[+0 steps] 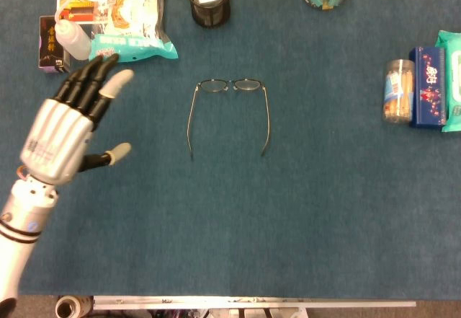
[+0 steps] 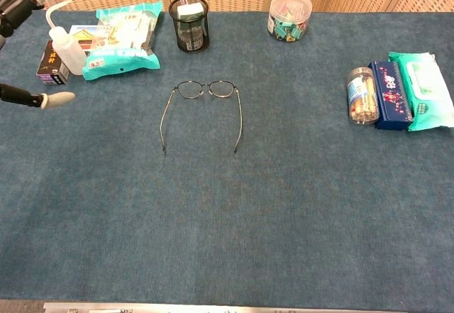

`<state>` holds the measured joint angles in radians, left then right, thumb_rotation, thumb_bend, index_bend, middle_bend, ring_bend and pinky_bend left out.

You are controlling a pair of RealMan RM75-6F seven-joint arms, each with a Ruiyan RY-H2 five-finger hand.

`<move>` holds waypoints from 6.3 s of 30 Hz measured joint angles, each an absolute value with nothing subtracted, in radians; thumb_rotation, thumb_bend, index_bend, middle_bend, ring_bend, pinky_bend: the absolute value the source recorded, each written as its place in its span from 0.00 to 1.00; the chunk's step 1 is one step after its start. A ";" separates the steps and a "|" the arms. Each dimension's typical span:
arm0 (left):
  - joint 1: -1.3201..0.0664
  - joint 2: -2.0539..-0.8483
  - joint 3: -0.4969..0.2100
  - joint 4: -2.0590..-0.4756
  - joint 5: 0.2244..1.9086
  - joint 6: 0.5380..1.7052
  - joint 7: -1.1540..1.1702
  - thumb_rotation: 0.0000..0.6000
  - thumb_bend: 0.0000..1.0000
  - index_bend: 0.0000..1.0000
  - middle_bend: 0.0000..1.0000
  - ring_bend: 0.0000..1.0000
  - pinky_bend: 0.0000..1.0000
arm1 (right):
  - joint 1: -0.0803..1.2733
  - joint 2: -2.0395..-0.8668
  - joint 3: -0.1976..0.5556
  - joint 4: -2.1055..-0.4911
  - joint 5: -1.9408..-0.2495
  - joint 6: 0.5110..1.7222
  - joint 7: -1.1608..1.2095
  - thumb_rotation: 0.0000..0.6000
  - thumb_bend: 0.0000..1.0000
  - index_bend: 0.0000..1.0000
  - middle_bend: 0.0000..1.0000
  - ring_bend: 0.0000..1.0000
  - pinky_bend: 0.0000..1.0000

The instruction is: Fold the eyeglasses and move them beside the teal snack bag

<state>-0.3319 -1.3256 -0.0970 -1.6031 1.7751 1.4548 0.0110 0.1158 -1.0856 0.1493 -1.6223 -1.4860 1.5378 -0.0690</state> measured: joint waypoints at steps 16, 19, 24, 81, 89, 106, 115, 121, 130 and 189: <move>-0.511 -1.464 -0.163 -1.504 1.731 1.297 0.036 1.00 0.03 0.00 0.00 0.00 0.09 | 0.119 -1.092 0.161 -1.572 -1.446 1.520 -0.028 1.00 0.17 0.23 0.33 0.32 0.54; -0.538 -1.487 -0.172 -1.474 1.707 1.269 0.040 1.00 0.03 0.00 0.00 0.00 0.09 | 0.120 -1.096 0.160 -1.563 -1.443 1.515 -0.022 1.00 0.17 0.23 0.33 0.32 0.54; -0.567 -1.517 -0.176 -1.439 1.676 1.244 0.047 1.00 0.03 0.00 0.00 0.00 0.09 | 0.121 -1.102 0.158 -1.554 -1.441 1.511 -0.015 1.00 0.17 0.23 0.33 0.32 0.54; -0.785 -1.679 -0.116 -1.203 1.558 1.044 -0.035 1.00 0.23 0.44 0.37 0.29 0.48 | 0.119 -1.112 0.142 -1.537 -1.432 1.486 0.011 1.00 0.17 0.23 0.33 0.32 0.54; -0.803 -1.631 -0.103 -1.269 1.523 0.965 -0.121 1.00 0.36 0.44 0.39 0.32 0.53 | 0.123 -1.119 0.139 -1.534 -1.433 1.477 0.010 1.00 0.17 0.23 0.33 0.32 0.54; -0.842 -1.647 -0.110 -1.278 1.439 0.863 -0.100 1.00 0.51 0.38 0.34 0.32 0.53 | 0.121 -1.118 0.137 -1.534 -1.432 1.477 0.012 1.00 0.17 0.23 0.33 0.32 0.54; -0.861 -1.677 -0.119 -1.230 1.415 0.834 -0.102 1.00 0.51 0.36 0.33 0.32 0.53 | 0.122 -1.116 0.137 -1.532 -1.430 1.472 0.016 1.00 0.17 0.23 0.33 0.32 0.54; -0.872 -1.691 -0.121 -1.198 1.393 0.802 -0.107 1.00 0.52 0.36 0.32 0.31 0.53 | 0.123 -1.117 0.136 -1.530 -1.429 1.468 0.017 1.00 0.17 0.23 0.33 0.32 0.54; -0.885 -1.710 -0.122 -1.151 1.381 0.778 -0.117 1.00 0.52 0.36 0.32 0.31 0.53 | 0.122 -1.120 0.133 -1.527 -1.425 1.463 0.018 1.00 0.17 0.23 0.33 0.32 0.54; -0.801 -1.553 -0.216 -1.426 1.308 1.062 0.065 1.00 0.46 0.13 0.10 0.10 0.33 | 0.130 -1.125 0.137 -1.541 -1.451 1.477 0.025 1.00 0.17 0.23 0.33 0.32 0.54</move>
<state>-0.8013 -1.5529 -0.2159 -1.4262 1.3076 1.0618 0.0646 0.1296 -1.1245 0.1367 -1.5406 -1.4511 1.4769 0.0255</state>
